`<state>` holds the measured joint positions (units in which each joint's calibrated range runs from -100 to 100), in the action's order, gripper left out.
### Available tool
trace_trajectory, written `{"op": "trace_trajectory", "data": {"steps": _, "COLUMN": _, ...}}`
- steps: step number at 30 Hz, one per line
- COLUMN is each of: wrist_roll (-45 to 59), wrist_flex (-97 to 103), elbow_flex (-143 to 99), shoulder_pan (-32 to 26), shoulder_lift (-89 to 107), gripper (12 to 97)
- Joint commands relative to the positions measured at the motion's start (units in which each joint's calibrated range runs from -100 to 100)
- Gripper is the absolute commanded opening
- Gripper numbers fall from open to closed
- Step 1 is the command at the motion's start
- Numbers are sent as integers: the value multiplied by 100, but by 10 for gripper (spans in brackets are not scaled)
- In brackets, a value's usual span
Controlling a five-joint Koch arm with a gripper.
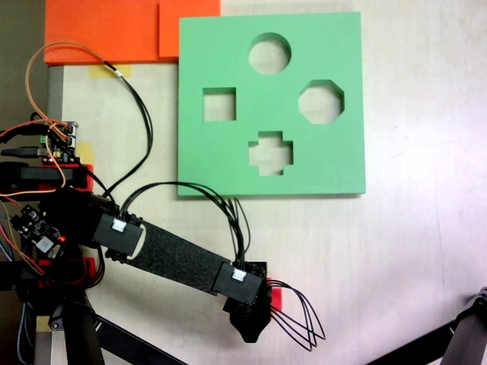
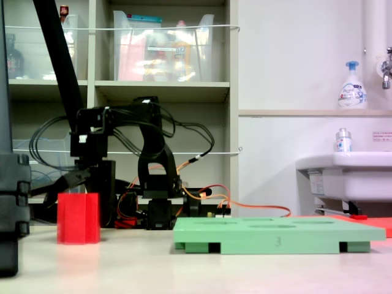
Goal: Put the cross columnar block into the corresponding hole
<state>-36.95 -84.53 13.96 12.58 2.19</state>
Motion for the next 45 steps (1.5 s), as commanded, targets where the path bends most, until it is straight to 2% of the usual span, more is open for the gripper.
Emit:
{"op": "trace_trajectory", "data": {"steps": 1, "wrist_roll": 44, "wrist_flex": -45, "elbow_flex": 418, "shoulder_pan": 5, "shoulder_lift": 214, "gripper": 713}}
{"op": "trace_trajectory", "data": {"steps": 8, "wrist_roll": 44, "wrist_flex": -45, "elbow_flex": 797, "shoulder_pan": -15, "shoulder_lift": 19, "gripper": 703}}
{"op": "trace_trajectory", "data": {"steps": 10, "wrist_roll": 44, "wrist_flex": -45, "elbow_flex": 807, "shoulder_pan": -29, "shoulder_lift": -135, "gripper": 551}}
{"op": "trace_trajectory", "data": {"steps": 11, "wrist_roll": 44, "wrist_flex": -45, "elbow_flex": 797, "shoulder_pan": -29, "shoulder_lift": -191, "gripper": 494}}
{"op": "trace_trajectory", "data": {"steps": 12, "wrist_roll": 44, "wrist_flex": -45, "elbow_flex": 767, "shoulder_pan": -39, "shoulder_lift": -303, "gripper": 474}}
{"op": "trace_trajectory", "data": {"steps": 27, "wrist_roll": 29, "wrist_flex": -670, "elbow_flex": 757, "shoulder_pan": -49, "shoulder_lift": -484, "gripper": 454}}
{"op": "trace_trajectory", "data": {"steps": 45, "wrist_roll": -137, "wrist_flex": -1547, "elbow_flex": 757, "shoulder_pan": -337, "shoulder_lift": 2253, "gripper": 432}}
